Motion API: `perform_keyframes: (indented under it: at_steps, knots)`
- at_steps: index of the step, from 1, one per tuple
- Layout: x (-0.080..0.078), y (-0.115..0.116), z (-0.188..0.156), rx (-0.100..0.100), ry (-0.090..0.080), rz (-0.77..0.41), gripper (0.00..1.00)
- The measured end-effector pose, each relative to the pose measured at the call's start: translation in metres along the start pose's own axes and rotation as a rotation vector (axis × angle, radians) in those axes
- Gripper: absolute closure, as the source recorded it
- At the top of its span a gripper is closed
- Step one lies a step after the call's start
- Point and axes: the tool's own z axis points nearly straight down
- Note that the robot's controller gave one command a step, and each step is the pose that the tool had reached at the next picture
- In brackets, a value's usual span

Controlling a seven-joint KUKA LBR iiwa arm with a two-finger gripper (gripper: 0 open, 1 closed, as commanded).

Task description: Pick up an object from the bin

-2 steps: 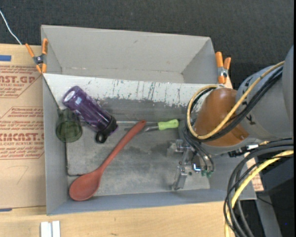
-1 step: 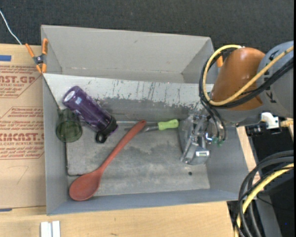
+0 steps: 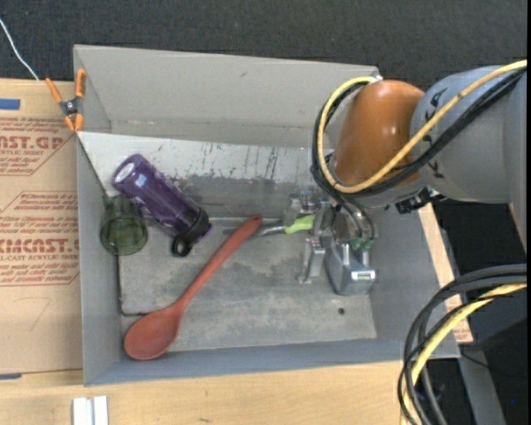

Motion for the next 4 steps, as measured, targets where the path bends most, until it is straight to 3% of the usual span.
perform_keyframes:
  at_steps: [1,2,3,4]
  knots:
    - [-0.006,0.014,0.068,0.0,0.003,0.076,0.0]
    - [0.0,0.045,0.038,-0.001,-0.001,0.159,0.0]
    - [-0.014,0.061,0.066,0.002,-0.01,0.076,0.0]
    - [0.015,0.118,0.054,-0.003,-0.005,0.184,0.0]
